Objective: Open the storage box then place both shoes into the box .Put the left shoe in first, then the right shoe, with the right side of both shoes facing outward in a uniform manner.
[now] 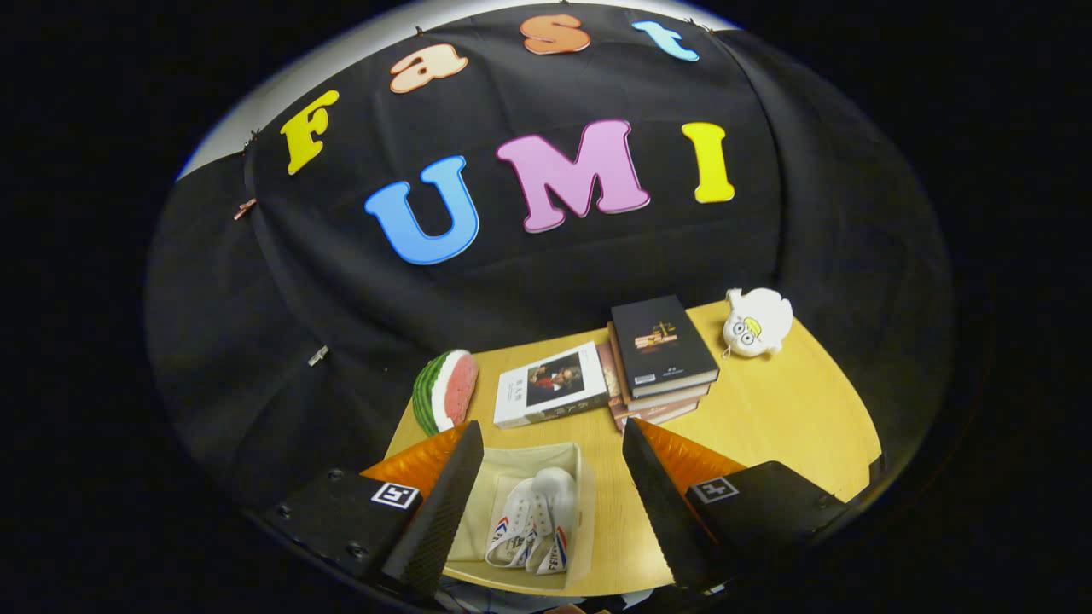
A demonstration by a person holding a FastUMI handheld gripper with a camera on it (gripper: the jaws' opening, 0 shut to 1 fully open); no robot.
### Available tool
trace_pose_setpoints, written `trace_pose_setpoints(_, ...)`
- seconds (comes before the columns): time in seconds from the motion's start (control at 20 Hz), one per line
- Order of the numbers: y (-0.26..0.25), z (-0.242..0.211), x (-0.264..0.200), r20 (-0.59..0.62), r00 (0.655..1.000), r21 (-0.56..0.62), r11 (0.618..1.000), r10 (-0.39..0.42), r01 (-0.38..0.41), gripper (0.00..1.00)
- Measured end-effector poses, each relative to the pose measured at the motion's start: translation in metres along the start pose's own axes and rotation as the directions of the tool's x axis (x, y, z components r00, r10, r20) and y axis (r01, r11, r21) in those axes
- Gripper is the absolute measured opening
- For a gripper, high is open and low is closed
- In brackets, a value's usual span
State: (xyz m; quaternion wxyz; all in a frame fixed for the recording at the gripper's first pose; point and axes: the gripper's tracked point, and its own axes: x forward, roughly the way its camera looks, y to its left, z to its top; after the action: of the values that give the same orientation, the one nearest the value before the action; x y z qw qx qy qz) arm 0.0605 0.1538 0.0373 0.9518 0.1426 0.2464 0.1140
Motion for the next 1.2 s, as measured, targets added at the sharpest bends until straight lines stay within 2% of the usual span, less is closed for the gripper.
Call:
trace_pose_setpoints(0.25, -0.059, 0.048, -0.021, 0.207, 0.977, -0.116, 0.990, -0.057, 0.082, 0.99)
trace_pose_setpoints(0.4, -0.097, 0.067, -0.033, 0.313, 0.946, -0.178, 0.974, -0.081, 0.142, 0.99)
trace_pose_setpoints(0.55, -0.138, 0.062, -0.039, 0.394, 0.913, -0.203, 0.958, -0.109, 0.202, 0.99)
trace_pose_setpoints(0.75, -0.162, 0.037, -0.036, 0.381, 0.922, -0.184, 0.972, -0.067, 0.146, 0.99)
trace_pose_setpoints(1.2, -0.187, 0.022, -0.013, 0.351, 0.936, -0.294, 0.953, 0.038, 0.072, 0.99)
